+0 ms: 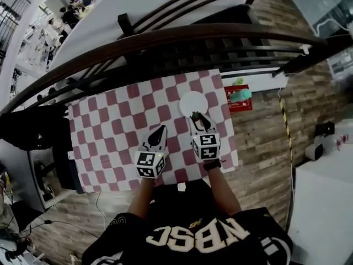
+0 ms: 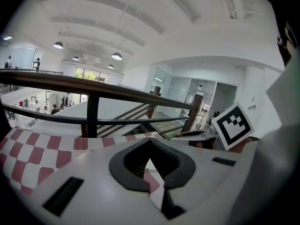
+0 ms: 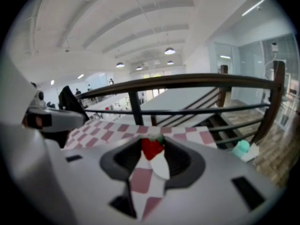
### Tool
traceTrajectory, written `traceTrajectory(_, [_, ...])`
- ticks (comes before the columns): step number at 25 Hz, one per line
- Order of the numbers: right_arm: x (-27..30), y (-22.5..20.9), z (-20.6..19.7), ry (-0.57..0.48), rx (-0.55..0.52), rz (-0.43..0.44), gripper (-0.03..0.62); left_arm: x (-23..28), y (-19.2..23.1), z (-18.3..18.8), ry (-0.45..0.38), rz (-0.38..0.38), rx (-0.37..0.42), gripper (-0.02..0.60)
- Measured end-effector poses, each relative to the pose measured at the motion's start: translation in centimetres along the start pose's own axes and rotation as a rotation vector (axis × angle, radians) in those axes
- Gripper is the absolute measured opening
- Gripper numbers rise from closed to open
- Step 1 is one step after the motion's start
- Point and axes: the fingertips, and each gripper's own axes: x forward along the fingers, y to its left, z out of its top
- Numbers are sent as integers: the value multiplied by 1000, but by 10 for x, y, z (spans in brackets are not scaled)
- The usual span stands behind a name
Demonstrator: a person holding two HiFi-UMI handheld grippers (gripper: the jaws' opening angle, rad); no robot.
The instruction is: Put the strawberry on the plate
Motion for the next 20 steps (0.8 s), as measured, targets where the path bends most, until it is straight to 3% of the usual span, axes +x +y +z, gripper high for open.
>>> traceTrajectory(9, [71,-27,-42,130,5,-29,155,61,5,-26,57,-79,14,9])
traceTrajectory(20, [118,-58,-80,213,40,-77,155,85,7,-63,112,-77,-67,9])
